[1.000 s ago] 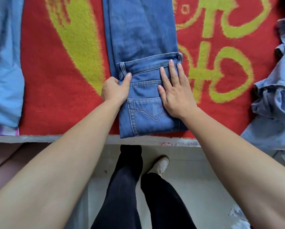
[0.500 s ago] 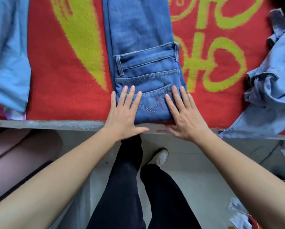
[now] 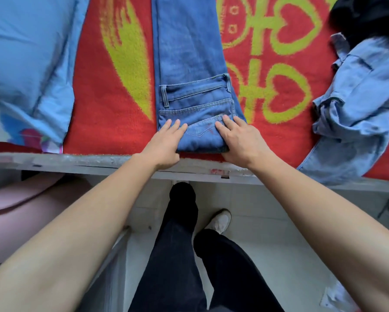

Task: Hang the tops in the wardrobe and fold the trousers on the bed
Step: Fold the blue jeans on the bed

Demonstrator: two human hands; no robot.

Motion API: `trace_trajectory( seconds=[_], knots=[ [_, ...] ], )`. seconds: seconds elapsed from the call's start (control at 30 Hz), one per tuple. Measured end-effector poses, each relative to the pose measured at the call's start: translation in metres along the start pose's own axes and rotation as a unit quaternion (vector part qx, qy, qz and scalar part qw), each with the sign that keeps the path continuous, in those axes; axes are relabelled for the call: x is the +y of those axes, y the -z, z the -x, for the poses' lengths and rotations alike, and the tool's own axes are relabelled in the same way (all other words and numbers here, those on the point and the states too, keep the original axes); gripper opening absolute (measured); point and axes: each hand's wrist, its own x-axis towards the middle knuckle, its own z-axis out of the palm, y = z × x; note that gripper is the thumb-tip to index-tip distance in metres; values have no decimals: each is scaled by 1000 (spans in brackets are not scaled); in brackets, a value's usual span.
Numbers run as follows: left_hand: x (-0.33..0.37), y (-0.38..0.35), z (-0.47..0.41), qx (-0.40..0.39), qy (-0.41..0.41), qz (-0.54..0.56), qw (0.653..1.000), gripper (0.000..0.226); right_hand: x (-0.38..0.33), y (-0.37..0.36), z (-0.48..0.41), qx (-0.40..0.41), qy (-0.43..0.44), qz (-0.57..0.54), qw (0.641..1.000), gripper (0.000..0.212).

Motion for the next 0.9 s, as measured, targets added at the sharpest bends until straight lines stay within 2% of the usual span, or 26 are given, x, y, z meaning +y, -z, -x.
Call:
trace_trajectory(
  seconds=[0.13,0.2,0.3,0.37,0.47,0.53,0.6,0.73,0.83,0.9],
  knots=[
    [21,-12,45,-20,13,25,999,86,-7,6,54,1,25,-25,999,76],
    [32,-29,65,-67,16,32,997,83,-11,-3,83,-6,41,-37,998,62],
    [50,-51,87,-162,27,41,986,80,-15,-15,112,-72,68,-19,995,51],
    [57,-51,94,-191,27,57,980,80,-14,-13,119,-108,76,-28,991,54],
    [54,-23,87,-180,-1,100,978,68,-3,8,108,-126,70,-69,987,66],
    [42,8,78,-158,1,158,975,57,8,33,89,-137,46,-132,981,70],
    [26,39,64,-126,59,264,954,58,23,60,62,-130,1,-228,965,65],
    [-11,83,23,5,145,498,855,51,46,92,-1,-2,-94,-396,914,49],
    [-30,96,-24,128,186,578,784,57,56,91,-55,88,-153,-472,864,55],
    [-37,95,-58,199,200,578,766,55,62,84,-86,108,-179,-479,853,70]
  ],
)
